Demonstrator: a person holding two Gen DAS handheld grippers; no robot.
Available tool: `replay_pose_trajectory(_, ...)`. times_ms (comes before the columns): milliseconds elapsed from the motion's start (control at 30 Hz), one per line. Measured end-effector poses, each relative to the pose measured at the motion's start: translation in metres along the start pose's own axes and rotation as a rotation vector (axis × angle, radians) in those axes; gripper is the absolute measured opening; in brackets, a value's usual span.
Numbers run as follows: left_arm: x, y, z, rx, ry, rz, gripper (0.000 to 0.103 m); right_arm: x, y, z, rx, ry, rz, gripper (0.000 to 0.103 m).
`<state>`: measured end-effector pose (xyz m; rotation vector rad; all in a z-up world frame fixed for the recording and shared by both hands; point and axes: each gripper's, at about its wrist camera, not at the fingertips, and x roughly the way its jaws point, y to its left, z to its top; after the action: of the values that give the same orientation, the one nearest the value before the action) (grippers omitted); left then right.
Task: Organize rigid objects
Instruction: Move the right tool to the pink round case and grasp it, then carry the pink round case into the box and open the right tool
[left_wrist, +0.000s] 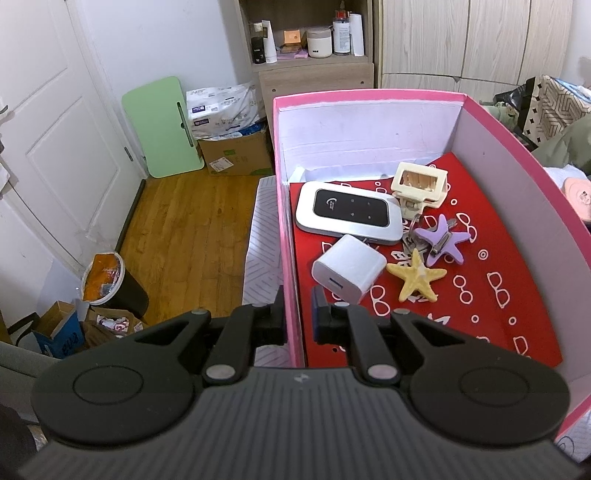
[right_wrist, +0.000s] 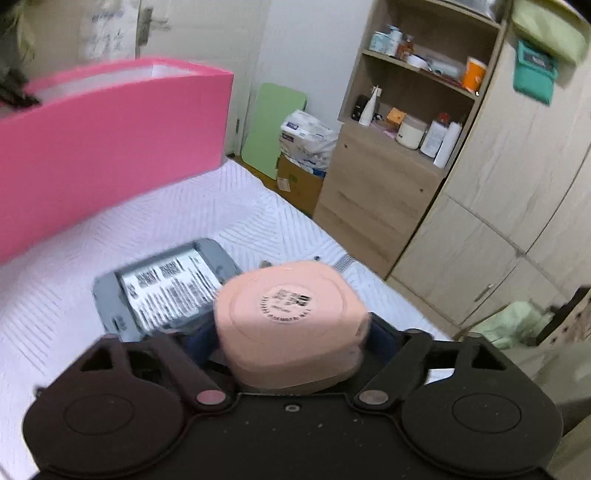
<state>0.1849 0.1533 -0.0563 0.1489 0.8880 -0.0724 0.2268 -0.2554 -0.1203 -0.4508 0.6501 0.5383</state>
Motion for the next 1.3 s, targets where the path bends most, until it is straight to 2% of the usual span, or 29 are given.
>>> replay_pose_trajectory(100,0.001,0.000,0.000,0.002,0.000,0.000,0.009,-0.002,0.003,0.002,0.064,0.009,-0.025,0.083)
replay_pose_trajectory(267,0.001,-0.001,0.000,-0.001,-0.002,-0.002,0.009,-0.014,0.003,0.002,0.162,-0.025,-0.061,0.083)
replay_pose_trajectory(467,0.000,-0.002,-0.001,-0.002,-0.005,-0.002,0.009,-0.035,0.012,0.009,0.158,-0.079,-0.057,0.083)
replay_pose_trajectory(667,-0.002,-0.002,-0.001,-0.003,-0.014,-0.004,0.009,-0.063,0.031,0.028,0.154,-0.151,-0.004,0.083)
replay_pose_trajectory(867,-0.004,0.000,-0.002,-0.007,-0.018,-0.012,0.010,-0.088,0.053,0.057,0.153,-0.256,0.136,0.083)
replay_pose_trajectory(1000,-0.003,0.000,-0.002,-0.005,-0.017,-0.011,0.011,-0.092,0.075,0.095,0.168,-0.282,0.302,0.083)
replay_pose_trajectory(1067,-0.003,-0.001,-0.002,-0.005,-0.017,-0.011,0.012,-0.086,0.087,0.116,0.252,-0.237,0.405,0.083)
replay_pose_trajectory(1167,-0.004,-0.001,-0.002,-0.009,-0.021,-0.012,0.012,-0.061,0.110,0.149,0.343,-0.086,0.555,0.083)
replay_pose_trajectory(1233,-0.005,-0.001,-0.002,-0.009,-0.021,-0.012,0.012,-0.043,0.128,0.164,0.337,0.007,0.596,0.083)
replay_pose_trajectory(1300,-0.005,-0.001,-0.002,-0.006,-0.019,-0.017,0.013,-0.025,0.147,0.173,0.277,0.094,0.598,0.083)
